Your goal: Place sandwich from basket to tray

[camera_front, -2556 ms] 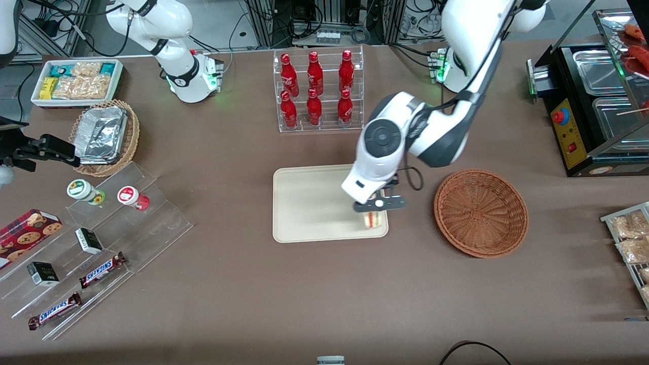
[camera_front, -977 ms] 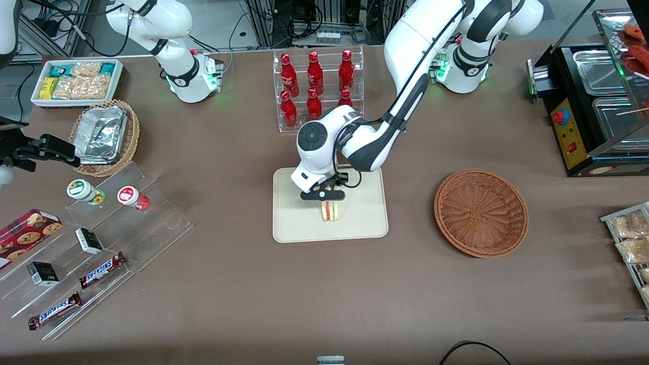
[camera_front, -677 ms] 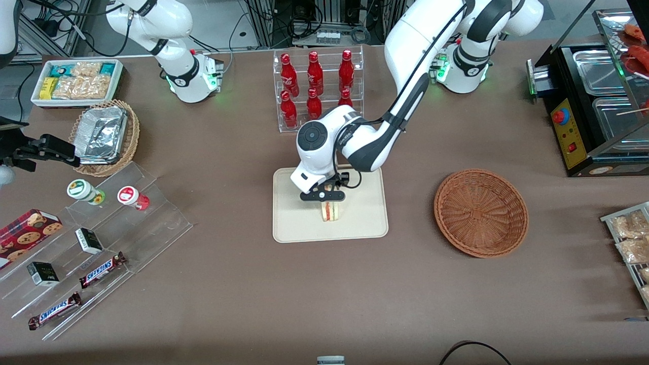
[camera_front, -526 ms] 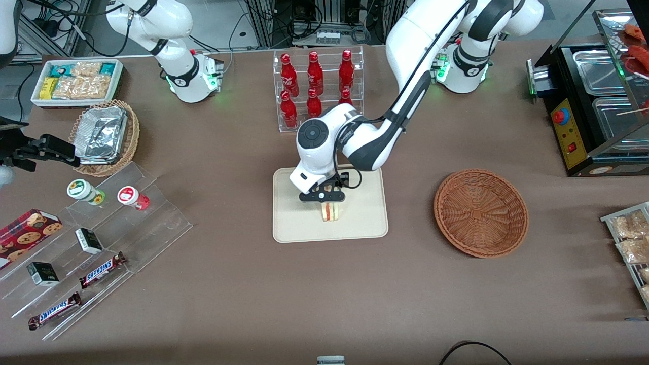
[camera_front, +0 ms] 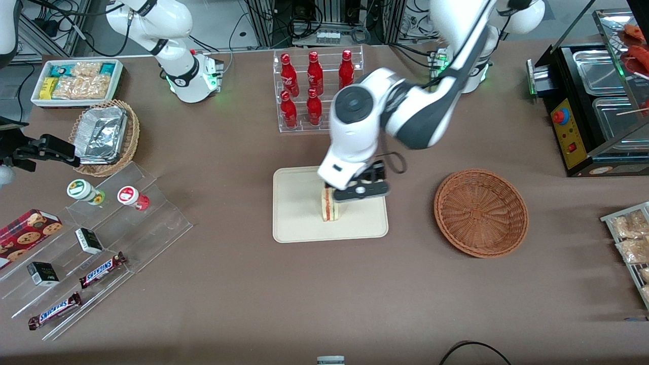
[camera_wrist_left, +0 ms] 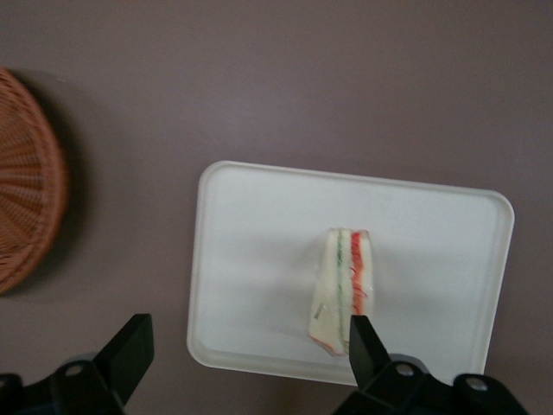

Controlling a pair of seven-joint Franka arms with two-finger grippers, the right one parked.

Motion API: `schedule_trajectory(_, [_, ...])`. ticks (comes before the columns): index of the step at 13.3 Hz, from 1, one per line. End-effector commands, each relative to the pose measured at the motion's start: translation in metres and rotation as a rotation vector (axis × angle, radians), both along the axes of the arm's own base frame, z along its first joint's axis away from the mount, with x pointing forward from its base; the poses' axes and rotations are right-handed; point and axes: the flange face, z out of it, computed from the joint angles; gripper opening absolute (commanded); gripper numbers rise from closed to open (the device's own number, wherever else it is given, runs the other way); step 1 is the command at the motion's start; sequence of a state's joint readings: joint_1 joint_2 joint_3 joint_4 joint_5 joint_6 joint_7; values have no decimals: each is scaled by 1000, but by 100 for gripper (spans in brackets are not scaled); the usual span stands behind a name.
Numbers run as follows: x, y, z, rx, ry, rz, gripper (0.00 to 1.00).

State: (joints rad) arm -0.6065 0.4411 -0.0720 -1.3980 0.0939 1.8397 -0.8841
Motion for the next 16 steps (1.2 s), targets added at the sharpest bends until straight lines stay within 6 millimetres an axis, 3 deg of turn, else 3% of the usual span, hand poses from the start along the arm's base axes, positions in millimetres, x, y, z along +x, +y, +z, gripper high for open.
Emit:
schedule_trajectory(1, [11, 62, 49, -11, 6, 78, 100])
schedule_trajectory(3, [20, 105, 74, -39, 44, 67, 100])
schedule_trajectory(5, [15, 140, 97, -26, 87, 17, 100])
schedule_trajectory(9, [10, 233, 139, -13, 135, -69, 100])
schedule_trajectory(13, [3, 325, 166, -23, 174, -172, 100])
schedule_trajectory(16, [-8, 357, 172, -12, 201, -159, 100])
